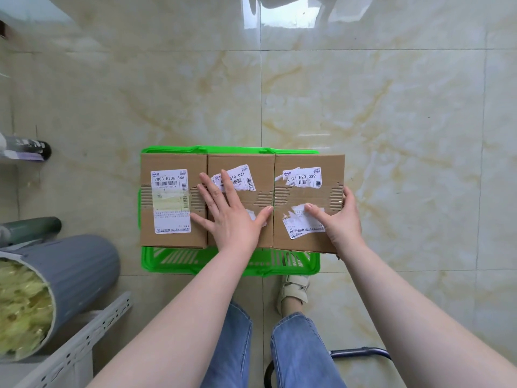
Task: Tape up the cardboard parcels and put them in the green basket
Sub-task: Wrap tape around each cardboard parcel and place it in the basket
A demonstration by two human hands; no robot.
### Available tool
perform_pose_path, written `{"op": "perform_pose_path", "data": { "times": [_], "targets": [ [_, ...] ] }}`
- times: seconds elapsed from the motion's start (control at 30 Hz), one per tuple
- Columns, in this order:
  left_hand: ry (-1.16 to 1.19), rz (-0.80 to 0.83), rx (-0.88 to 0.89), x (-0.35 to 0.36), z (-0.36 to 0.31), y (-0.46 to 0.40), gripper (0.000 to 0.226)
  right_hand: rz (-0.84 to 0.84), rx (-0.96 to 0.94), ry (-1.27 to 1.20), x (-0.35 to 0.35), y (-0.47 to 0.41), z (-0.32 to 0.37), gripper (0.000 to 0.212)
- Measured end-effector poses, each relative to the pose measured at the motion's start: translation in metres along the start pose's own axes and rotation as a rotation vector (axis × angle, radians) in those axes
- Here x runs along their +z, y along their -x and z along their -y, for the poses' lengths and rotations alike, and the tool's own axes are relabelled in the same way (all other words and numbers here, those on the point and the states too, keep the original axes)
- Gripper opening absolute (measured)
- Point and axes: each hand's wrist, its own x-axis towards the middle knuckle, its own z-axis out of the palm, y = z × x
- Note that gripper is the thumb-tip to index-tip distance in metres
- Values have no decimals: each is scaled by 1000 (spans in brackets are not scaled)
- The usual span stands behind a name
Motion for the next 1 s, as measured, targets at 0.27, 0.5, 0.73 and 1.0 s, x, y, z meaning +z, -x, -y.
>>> {"op": "perform_pose_path", "data": {
  "times": [0.27, 0.5, 0.73, 1.0],
  "targets": [
    [-47, -18, 13, 6, -3, 1, 123, -13, -28, 48, 2, 0, -1, 96],
    [-41, -19, 16, 6, -3, 2, 120, -23, -29, 46, 4, 2, 0, 95],
    [-20, -6, 9, 4, -8, 6, 112, -53, -40, 64, 2, 8, 3, 96],
    [0, -9, 27, -4, -8, 10, 108, -58, -16, 87, -1, 15, 10, 101]
  ]
}}
